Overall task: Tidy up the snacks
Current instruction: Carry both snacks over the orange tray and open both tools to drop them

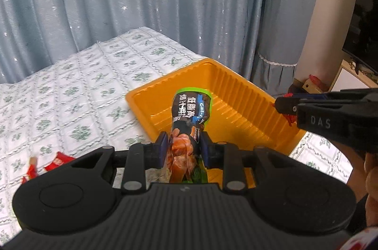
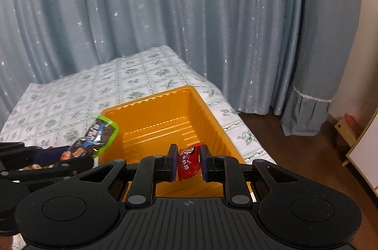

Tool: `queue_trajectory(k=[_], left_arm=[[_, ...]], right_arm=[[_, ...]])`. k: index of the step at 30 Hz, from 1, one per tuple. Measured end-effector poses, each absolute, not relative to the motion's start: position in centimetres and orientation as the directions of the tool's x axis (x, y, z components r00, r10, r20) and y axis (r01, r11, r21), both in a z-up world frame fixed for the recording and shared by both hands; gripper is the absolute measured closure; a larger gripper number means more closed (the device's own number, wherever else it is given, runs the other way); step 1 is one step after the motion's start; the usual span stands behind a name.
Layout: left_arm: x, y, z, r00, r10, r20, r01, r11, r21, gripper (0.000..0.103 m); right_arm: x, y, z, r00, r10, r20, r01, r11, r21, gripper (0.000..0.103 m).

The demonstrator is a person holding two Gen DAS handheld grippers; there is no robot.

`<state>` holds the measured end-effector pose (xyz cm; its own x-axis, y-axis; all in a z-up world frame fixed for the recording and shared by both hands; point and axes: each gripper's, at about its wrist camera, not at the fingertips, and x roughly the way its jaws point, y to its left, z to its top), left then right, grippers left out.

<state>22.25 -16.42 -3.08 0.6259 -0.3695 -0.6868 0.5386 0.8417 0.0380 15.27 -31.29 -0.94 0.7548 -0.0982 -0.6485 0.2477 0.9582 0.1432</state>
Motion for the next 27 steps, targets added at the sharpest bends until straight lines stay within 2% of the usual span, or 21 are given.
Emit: queue_trajectory(k=[15, 16, 17, 18, 27], left_arm=[[25.0, -18.0, -5.8, 0.591, -0.36, -0.722, 0.551, 0.834, 0.035, 0.076], [25.1, -18.0, -6.0, 0.589, -0.366, -0.721, 0.555, 0.832, 0.031, 0.071], [25.2, -18.1, -6.1, 0.588, -0.367, -0.721, 0.555, 0.831, 0.03, 0.062], [25.2, -18.0, -6.1, 0.589, -0.368, -0.719, 0.555, 0.831, 0.029, 0.06], [23.9, -15.3, -5.1, 0.637, -0.342, -0.691, 0.509, 0.86, 0.043, 0.06]], right_arm=[[17.9, -32.2, -3.5, 0.727, -0.078, -0.682, 0.27, 0.946, 0.18, 0.083], [18.1, -32.2, -3.6, 0.727, -0.078, -0.683, 0.271, 0.946, 0.18, 0.083], [18.1, -32.3, -3.7, 0.726, -0.078, -0.683, 0.273, 0.945, 0.182, 0.083], [18.2, -32.4, -3.7, 0.726, -0.078, -0.684, 0.274, 0.944, 0.184, 0.083], [18.0, -32.6, -3.7, 0.731, -0.06, -0.68, 0.267, 0.942, 0.204, 0.083]])
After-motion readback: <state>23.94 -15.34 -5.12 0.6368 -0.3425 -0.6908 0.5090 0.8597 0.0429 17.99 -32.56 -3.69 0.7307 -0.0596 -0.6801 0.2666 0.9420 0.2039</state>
